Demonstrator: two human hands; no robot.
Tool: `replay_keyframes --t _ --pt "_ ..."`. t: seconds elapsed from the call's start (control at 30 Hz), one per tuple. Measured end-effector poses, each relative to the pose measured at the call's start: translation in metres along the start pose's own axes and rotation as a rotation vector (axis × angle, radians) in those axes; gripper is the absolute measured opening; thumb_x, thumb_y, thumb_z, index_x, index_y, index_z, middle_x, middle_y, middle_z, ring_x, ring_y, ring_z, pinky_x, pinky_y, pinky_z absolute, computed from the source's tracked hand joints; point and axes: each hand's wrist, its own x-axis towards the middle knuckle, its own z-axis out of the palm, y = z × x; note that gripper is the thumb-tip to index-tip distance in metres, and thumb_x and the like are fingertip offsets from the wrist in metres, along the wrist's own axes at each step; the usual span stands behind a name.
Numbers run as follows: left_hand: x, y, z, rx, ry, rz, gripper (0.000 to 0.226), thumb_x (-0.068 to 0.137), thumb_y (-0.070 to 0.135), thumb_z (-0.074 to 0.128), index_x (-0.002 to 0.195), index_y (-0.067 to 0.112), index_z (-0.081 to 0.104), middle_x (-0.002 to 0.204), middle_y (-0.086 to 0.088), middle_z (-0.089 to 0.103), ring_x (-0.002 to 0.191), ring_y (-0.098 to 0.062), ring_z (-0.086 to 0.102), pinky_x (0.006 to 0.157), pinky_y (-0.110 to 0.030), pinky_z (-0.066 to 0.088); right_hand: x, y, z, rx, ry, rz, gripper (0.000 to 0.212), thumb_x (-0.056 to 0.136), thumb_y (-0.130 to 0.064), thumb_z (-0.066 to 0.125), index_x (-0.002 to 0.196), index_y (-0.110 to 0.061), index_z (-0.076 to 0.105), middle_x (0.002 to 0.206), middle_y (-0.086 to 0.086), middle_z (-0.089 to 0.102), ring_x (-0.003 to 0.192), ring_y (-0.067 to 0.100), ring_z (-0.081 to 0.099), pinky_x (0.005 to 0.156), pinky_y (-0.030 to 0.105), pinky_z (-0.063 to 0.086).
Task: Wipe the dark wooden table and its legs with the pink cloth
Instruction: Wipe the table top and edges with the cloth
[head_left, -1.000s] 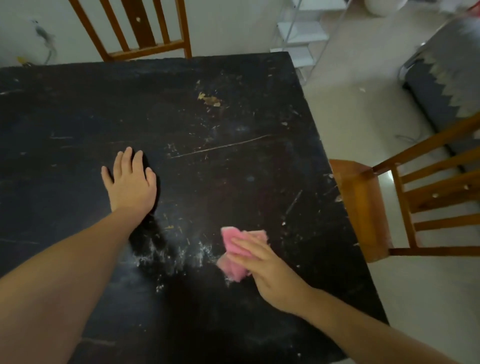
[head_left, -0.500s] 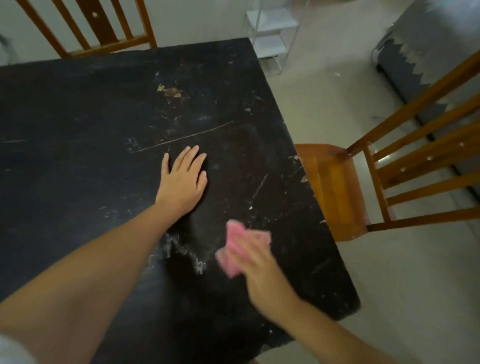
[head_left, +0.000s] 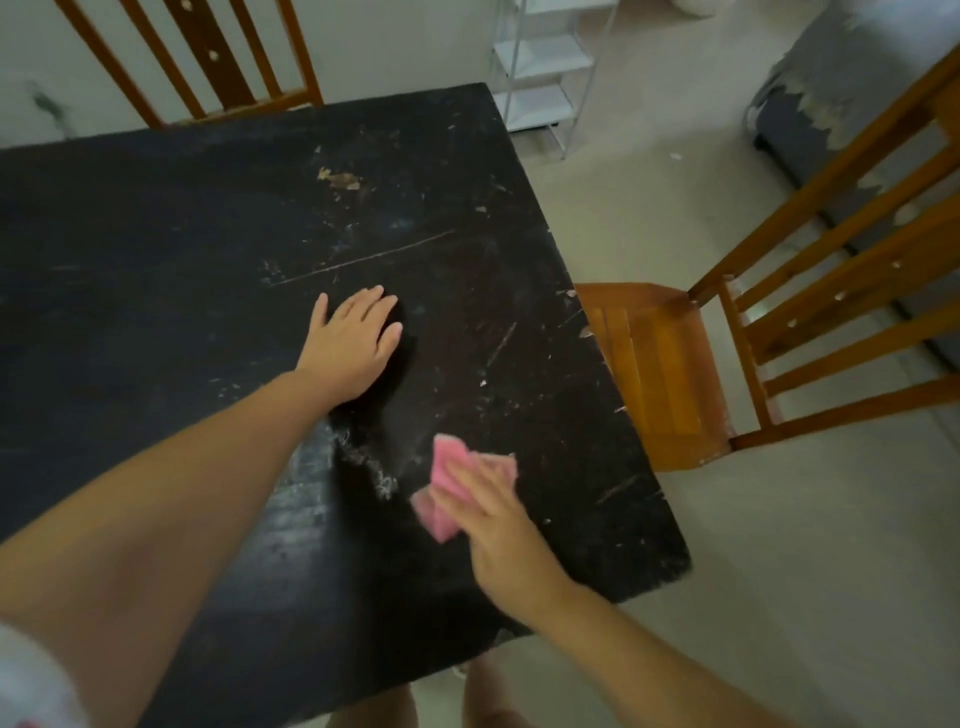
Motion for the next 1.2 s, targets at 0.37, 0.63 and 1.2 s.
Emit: replay_keyframes --t 0.37,0.63,1.2 --pt "-0.204 -0.035 0.023 -0.163 0.177 -0.215 0.067 0.085 0.049 0.010 0.141 0.018 0.031 0.150 -0.001 0.029 0.138 -0.015 0.023 0.112 -0.048 0.000 -0.033 0.032 -0.039 -0.206 0.391 0.364 0.032 0.095 -0.003 0.050 0.114 -0.027 0.060 0.122 0.006 0.059 0.117 0.002 0.052 0.108 0.032 0.041" --pt "-0.268 -0.057 0.044 -0.138 0.198 -0.319 0.047 0.096 0.025 0.037 0.141 0.012 0.030 0.152 -0.006 0.024 0.141 -0.020 0.016 0.112 -0.054 0.000 -0.012 -0.057 0.008 0.042 0.412 0.040 0.028 0.098 -0.008 0.041 0.074 0.005 0.042 0.074 0.027 0.038 0.070 0.024 0.047 0.077 0.027 0.042" --pt "-0.296 -0.088 0.048 -0.183 0.304 -0.443 0.046 0.096 0.025 0.034 0.139 0.011 0.034 0.150 -0.007 0.029 0.140 -0.020 0.020 0.112 -0.051 -0.003 -0.007 -0.083 0.035 -0.057 0.574 0.088 0.031 0.098 -0.003 0.038 0.070 0.005 0.047 0.081 0.021 0.041 0.085 0.029 0.052 0.085 0.047 0.038"
